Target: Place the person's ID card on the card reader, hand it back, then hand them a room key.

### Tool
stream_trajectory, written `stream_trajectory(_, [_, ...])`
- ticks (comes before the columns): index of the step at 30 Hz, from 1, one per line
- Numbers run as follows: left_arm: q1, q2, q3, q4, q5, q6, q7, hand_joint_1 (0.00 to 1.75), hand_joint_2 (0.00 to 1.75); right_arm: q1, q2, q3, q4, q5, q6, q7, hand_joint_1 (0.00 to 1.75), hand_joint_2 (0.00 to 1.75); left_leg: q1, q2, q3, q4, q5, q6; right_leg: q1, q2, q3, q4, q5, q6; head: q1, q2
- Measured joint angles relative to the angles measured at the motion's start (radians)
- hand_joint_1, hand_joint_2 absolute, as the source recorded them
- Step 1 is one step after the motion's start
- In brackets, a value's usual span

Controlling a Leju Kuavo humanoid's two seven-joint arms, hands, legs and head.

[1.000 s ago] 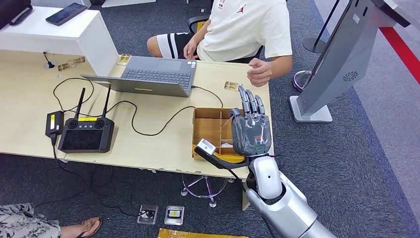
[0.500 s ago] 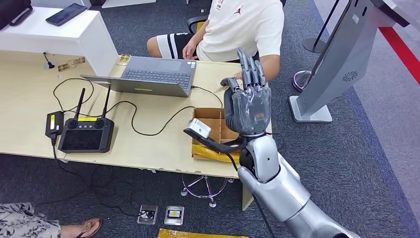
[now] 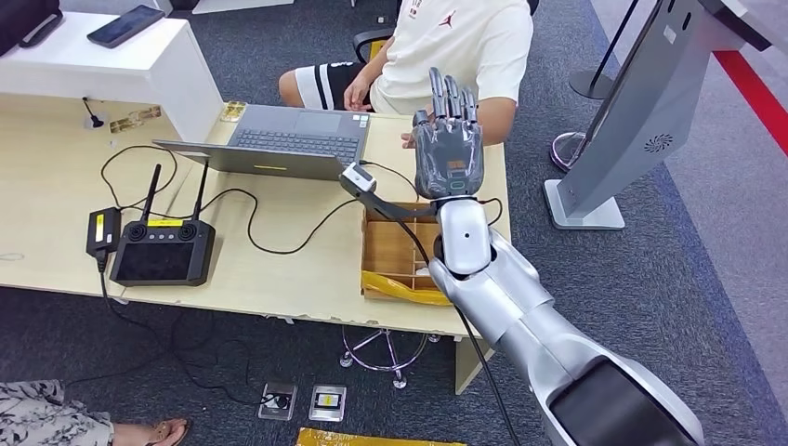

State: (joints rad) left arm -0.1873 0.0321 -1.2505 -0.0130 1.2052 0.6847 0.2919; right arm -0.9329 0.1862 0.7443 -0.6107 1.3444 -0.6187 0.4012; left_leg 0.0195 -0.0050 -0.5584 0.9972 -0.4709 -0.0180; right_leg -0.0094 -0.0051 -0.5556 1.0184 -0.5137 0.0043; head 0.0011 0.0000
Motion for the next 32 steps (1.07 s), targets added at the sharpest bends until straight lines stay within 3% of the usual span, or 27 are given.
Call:
stream_trajectory(13, [0.001,0.012,0.000,0.000,0.014,0.000,0.000,0.00,1.75,-0.011,0.013,0.001,0.121,0.022,0.016,0.027,1.75,1.75,0.000,0.000,0.000,0.000,0.000,0.000,0.000,0.000,0.000,0.000,0.000,0.000,0.000,0.000])
stream_trajectory(14, [0.001,0.013,0.000,0.000,0.014,0.000,0.000,0.00,1.75,-0.011,0.014,0.001,0.124,0.025,0.017,0.028,1.58,1.75,0.000,0.000,0.000,0.000,0.000,0.000,0.000,0.000,0.000,0.000,0.000,0.000,0.000,0.000])
stream_trajectory(17, [0.001,0.013,0.000,0.000,0.015,0.000,0.000,0.00,1.75,-0.012,0.015,0.002,0.134,0.031,0.018,0.034,0.27,1.75,0.000,0.000,0.000,0.000,0.000,0.000,0.000,0.000,-0.001,0.000,0.000,0.000,0.000,0.000])
stream_trajectory(18, [0.001,0.014,0.000,0.000,0.015,0.000,0.000,0.00,1.75,-0.013,0.016,0.003,0.137,0.033,0.018,0.036,0.00,1.75,0.000,0.000,0.000,0.000,0.000,0.000,0.000,0.000,-0.001,0.000,0.000,0.000,0.000,0.000])
stream_trajectory(26, [0.001,0.018,0.000,0.000,0.022,0.000,0.024,0.00,1.75,-0.023,0.005,0.009,0.150,0.041,0.013,0.046,0.00,1.75,0.000,0.000,0.000,0.000,0.000,0.000,0.000,0.000,-0.001,0.000,0.000,0.000,0.000,0.000])
stream_trajectory(32, [0.008,0.019,0.000,0.000,0.030,0.000,0.050,0.00,1.75,-0.027,-0.072,-0.001,0.146,0.013,-0.016,0.039,0.00,1.75,0.000,0.000,0.001,0.001,0.000,0.000,0.000,0.000,0.000,0.000,0.001,0.000,0.000,0.000])
